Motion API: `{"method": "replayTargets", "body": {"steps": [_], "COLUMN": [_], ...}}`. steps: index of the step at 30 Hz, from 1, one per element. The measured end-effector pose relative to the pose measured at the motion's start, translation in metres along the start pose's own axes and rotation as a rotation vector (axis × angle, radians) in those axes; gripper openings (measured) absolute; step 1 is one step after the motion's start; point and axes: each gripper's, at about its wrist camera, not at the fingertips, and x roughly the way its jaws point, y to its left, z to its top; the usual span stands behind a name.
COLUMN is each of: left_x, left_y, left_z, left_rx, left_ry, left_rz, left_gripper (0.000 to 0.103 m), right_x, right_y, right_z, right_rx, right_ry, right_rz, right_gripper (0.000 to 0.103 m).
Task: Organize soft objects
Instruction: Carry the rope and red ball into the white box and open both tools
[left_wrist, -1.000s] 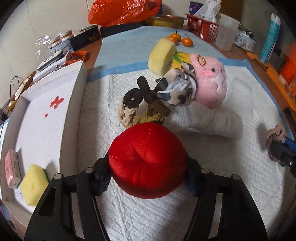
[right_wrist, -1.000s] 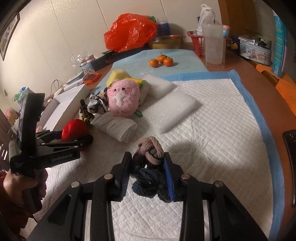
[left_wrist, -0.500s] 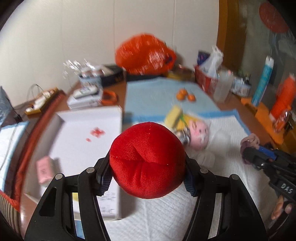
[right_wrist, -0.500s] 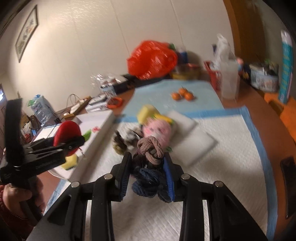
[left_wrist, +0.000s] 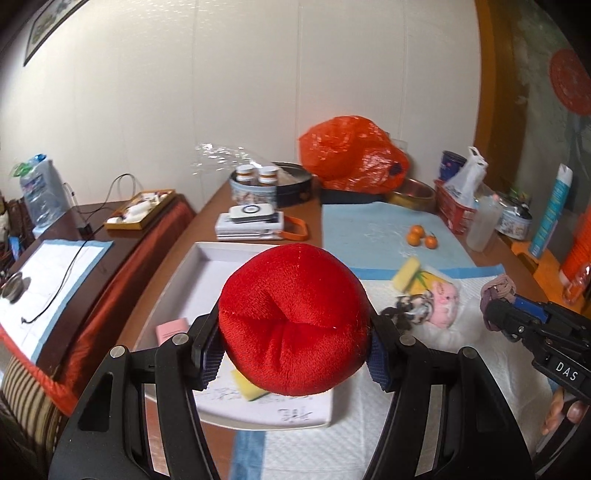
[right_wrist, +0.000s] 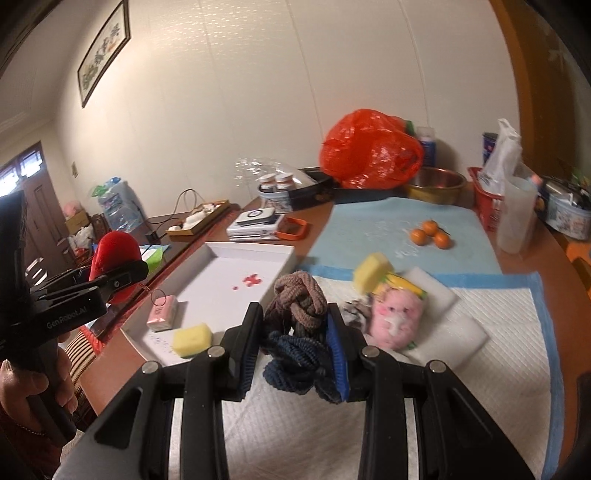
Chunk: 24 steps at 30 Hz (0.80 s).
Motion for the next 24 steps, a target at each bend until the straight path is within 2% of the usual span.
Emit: {"method": "replayTargets", "body": {"steps": [15,24], "left_x": [0.0,0.006], "left_y": [0.053,0.085], "left_z": [0.001,0.016], "left_rx": [-0.05,-0.057], "left_ry": [0.002,-0.002], "left_rz": [0.056,0.079], "left_gripper": [0.063,0.064], "right_x": [0.023,0.045], "right_y": [0.043,0.071], "right_z": [0.021,0.035], "right_rx": [-0.068,-0.104], "right_ry": [-0.004,-0.007], "right_rz": [0.033,0.047], "right_gripper": [0.034,0.034]}}
